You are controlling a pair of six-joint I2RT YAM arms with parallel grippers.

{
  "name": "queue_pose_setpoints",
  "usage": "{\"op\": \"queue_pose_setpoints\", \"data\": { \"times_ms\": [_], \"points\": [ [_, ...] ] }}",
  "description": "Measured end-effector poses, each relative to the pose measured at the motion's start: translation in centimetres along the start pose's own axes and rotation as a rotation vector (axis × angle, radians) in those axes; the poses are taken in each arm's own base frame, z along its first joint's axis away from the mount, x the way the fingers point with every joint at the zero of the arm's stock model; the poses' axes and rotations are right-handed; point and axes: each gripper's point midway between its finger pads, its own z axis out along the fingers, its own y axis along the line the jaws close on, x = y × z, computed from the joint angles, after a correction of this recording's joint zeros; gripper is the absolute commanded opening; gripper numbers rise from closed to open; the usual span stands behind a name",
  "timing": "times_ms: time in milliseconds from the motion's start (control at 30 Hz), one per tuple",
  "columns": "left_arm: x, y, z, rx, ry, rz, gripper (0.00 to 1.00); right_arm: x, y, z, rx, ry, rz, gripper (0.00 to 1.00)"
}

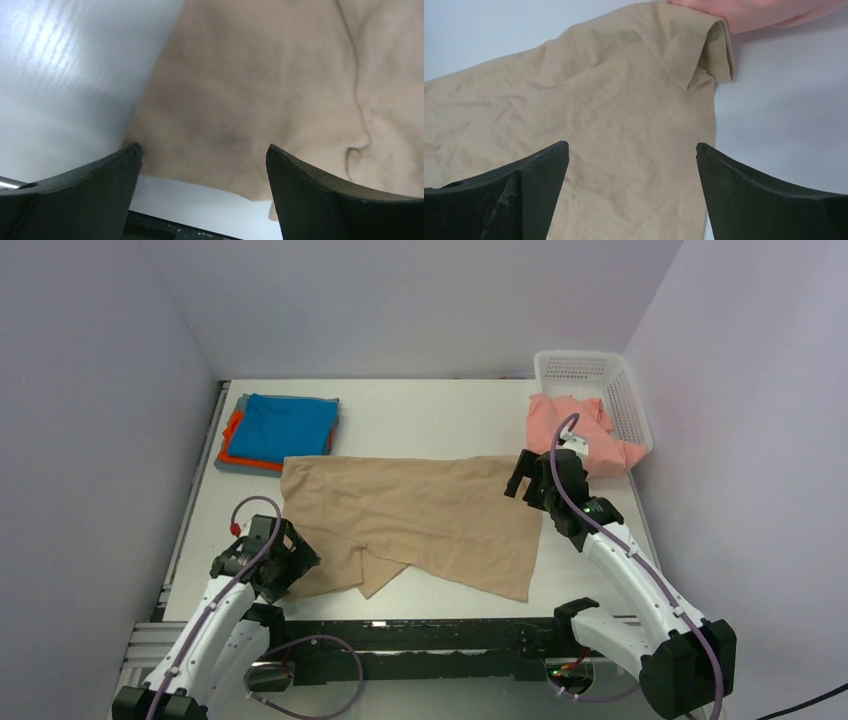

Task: Fold and stack the t-shirts
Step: Flatten out the tshirt

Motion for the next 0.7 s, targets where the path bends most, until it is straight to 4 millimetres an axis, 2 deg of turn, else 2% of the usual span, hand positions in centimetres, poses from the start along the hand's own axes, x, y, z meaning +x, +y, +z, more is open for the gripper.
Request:
{"op": "queue_pose_setpoints", "data": {
  "times_ms": [100, 200, 233, 300, 333, 367, 433, 567, 600, 667, 700],
  "points": [
    [0.5, 0.2, 0.6, -0.016, 0.026, -0.011, 0.95, 0.3, -0.2, 0.3, 0.010, 0.012, -0.003, 1.00],
    [0.6, 0.3, 0.8, -0.036, 0.037, -0.008, 0.86, 0.5, -0.3, 0.6, 0.020, 0.020, -0.005, 1.00],
    [0.5, 0.3, 0.9, -0.041, 0.040, -0.007, 0.81, 0.5, -0.3, 0.6, 0.021, 0.022, -0.005, 1.00],
    [0.5, 0.4, 1.0, -0.058, 0.046, -0.003, 0.64, 0.5, -0.4, 0.6, 0.022, 0.023, -0.004, 1.00],
    [0.4, 0.4, 1.1, -0.066, 0.048, 0.000, 0.47, 0.5, -0.4, 0.6, 0.023, 0.023, -0.004, 1.00],
    [0.4, 0.4, 1.2, -0.070, 0.047, -0.001, 0.41, 0.5, -0.4, 0.7, 0.024, 0.023, -0.004, 1.00],
    [0.3, 0.3, 1.6, -0.073, 0.045, 0.002, 0.30, 0.5, -0.5, 0.7, 0.028, 0.024, -0.004, 1.00],
    [0.0, 0.1, 2.0, -0.076, 0.046, 0.011, 0.28, 0.8, -0.8, 0.7, 0.041, 0.033, -0.004, 1.00],
    [0.0, 0.0, 2.0, -0.078, 0.048, 0.014, 0.23, 0.9, -0.9, 0.7, 0.047, 0.040, -0.001, 1.00],
    [-0.1, -0.2, 2.2, -0.076, 0.048, 0.016, 0.01, 1.2, -1.1, 0.6, 0.053, 0.049, 0.000, 1.00],
    [-0.2, -0.4, 2.3, -0.074, 0.048, 0.016, 0.00, 1.3, -1.1, 0.5, 0.055, 0.053, 0.003, 1.00]
  ]
}}
